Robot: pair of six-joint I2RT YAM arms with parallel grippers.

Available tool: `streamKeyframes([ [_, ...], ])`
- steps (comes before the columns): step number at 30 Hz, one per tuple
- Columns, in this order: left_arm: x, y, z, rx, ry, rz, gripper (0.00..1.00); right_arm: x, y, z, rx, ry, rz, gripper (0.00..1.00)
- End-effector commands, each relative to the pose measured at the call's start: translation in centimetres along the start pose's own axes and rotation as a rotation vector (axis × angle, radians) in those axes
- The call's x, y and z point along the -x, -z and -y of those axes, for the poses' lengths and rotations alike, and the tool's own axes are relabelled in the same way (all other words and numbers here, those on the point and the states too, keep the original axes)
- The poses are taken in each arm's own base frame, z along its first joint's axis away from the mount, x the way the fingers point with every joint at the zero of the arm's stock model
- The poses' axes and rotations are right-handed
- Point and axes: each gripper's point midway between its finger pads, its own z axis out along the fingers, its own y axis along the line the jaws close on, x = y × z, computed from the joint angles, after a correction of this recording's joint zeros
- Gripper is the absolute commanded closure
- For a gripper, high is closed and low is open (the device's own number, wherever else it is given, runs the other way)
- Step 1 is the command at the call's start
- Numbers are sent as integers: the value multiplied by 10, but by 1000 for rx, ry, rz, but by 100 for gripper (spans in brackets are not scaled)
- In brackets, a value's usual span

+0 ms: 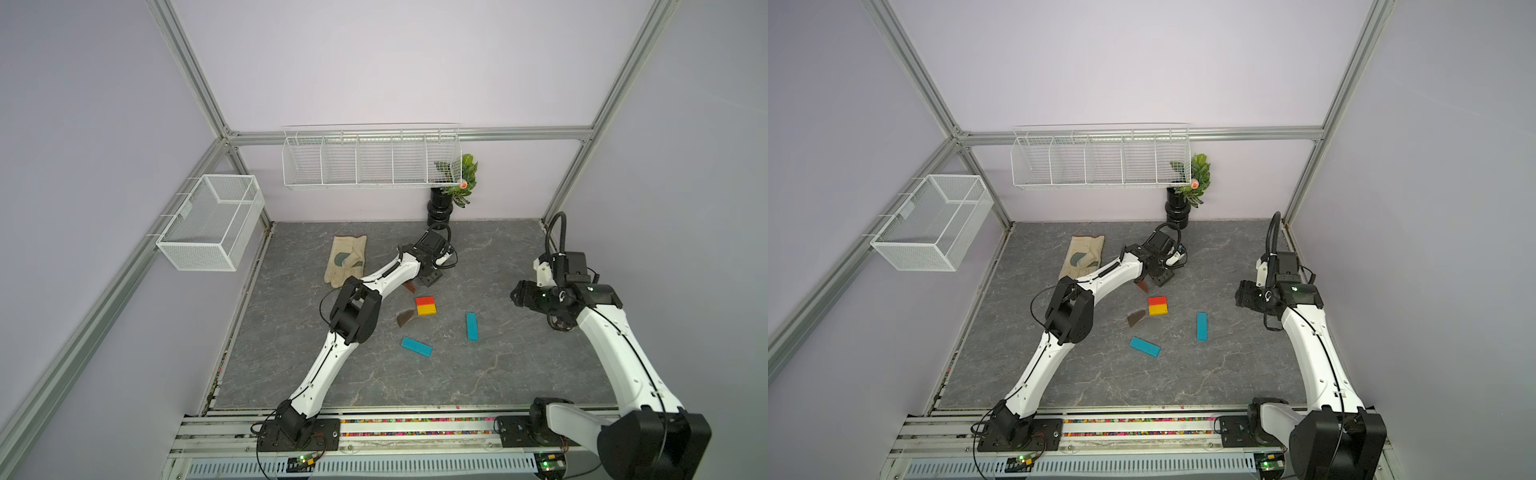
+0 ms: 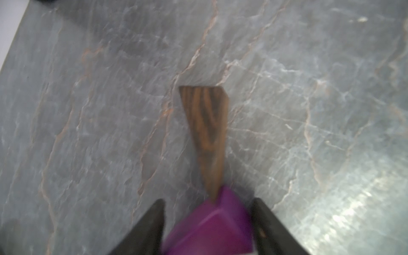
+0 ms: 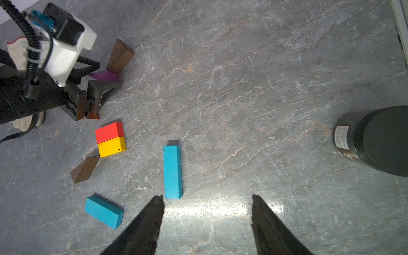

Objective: Assemble a small pinwheel with building blocks
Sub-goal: Assemble the building block at the center of the board.

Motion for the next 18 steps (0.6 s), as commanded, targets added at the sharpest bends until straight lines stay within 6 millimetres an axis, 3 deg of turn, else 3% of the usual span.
streamKeyframes([
  [1, -4, -7, -5, 27, 81, -21, 57, -9, 3, 2, 7, 2, -11, 34],
  [7, 1, 3, -9, 41, 203, -12, 64, -16, 1, 4, 9, -11, -13, 34],
  [12, 15, 8, -9, 28, 284, 32, 63, -22, 1, 6, 7, -14, -11, 34],
  [18, 28, 21, -21, 60, 364, 73, 43, -24, 3, 6, 8, -13, -5, 34],
])
